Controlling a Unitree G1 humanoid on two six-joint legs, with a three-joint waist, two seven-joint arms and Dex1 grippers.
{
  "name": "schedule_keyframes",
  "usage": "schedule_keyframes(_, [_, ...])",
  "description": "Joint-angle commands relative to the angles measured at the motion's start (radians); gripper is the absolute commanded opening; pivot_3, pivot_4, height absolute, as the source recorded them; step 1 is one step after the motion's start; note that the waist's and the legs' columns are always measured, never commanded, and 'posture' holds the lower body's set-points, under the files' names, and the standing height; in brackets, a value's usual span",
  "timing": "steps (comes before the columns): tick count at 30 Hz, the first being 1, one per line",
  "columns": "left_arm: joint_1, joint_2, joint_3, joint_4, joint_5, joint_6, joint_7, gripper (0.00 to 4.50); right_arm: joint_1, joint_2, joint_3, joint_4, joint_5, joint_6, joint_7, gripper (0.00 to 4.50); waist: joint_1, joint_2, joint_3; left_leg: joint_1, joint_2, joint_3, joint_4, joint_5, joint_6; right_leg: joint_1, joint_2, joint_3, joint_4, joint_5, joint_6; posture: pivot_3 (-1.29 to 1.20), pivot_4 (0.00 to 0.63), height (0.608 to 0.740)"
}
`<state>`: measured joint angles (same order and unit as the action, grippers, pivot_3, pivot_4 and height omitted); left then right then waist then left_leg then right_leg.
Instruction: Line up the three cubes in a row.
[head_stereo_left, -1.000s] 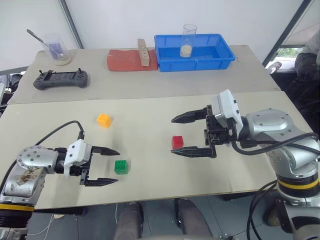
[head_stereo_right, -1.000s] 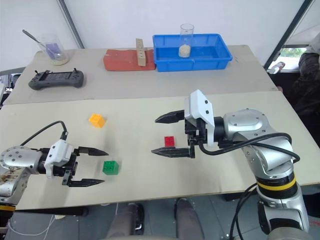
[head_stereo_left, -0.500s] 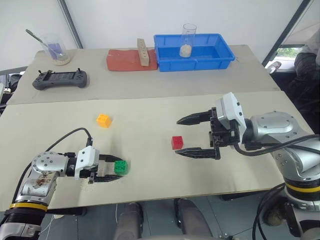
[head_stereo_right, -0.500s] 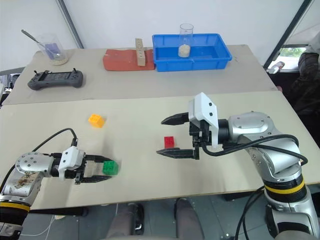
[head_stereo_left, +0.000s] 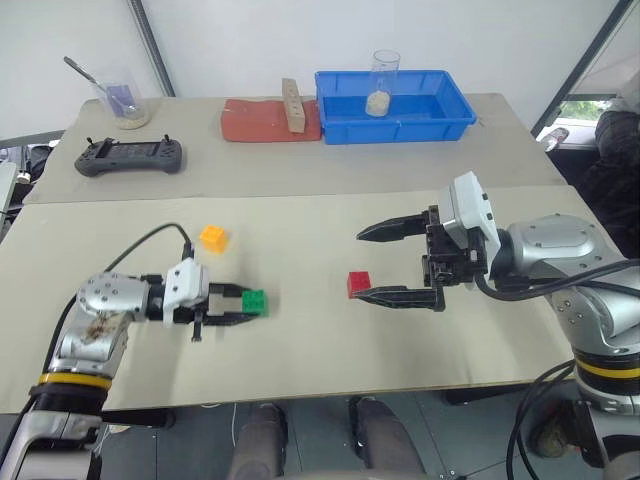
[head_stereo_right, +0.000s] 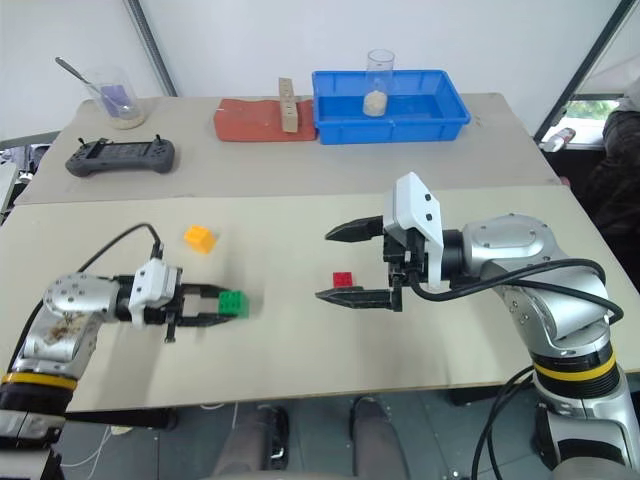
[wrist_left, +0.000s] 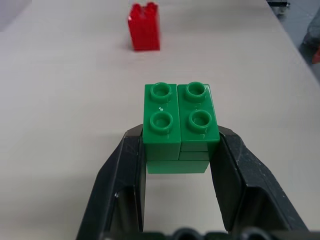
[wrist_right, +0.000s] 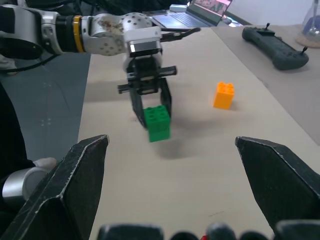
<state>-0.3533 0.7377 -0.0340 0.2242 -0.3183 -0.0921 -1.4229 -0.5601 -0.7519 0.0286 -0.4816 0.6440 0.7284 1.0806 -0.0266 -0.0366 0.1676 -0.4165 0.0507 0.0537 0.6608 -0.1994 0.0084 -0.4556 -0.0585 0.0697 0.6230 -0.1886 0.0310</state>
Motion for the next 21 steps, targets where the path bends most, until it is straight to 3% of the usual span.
schedule_keyframes(1, [-0.084,-0.041,-0.041,0.115,0.042,-0.045,-0.011,1.30,-0.017,-0.020,-0.031,-0.009,0.014,-0.010,-0.007,4.50,-0.001,0.000,0.000,0.000,0.000,0.000,0.000,0.000,0.000,0.000,0.000,0.000,0.000,0.000,0.000,0.00,0.150,0.740])
schedule_keyframes(11, [-0.206,-0.181,-0.120,0.283,0.101,-0.103,-0.015,1.30,-0.006,-0.046,-0.049,-0.019,0.028,0.011,-0.042,4.50,0.003,0.000,0.000,-0.001,0.000,-0.002,0.000,0.000,0.000,0.000,0.001,0.000,0.001,0.003,0.005,0.00,0.150,0.740])
schedule_keyframes(21, [-0.281,-0.243,-0.153,0.405,0.170,-0.169,0.007,1.30,0.006,-0.067,-0.063,-0.042,0.053,0.039,-0.081,4.50,0.012,-0.001,0.000,-0.001,0.000,-0.002,0.001,0.000,0.000,0.000,0.001,0.000,0.002,0.002,0.004,0.00,0.150,0.740])
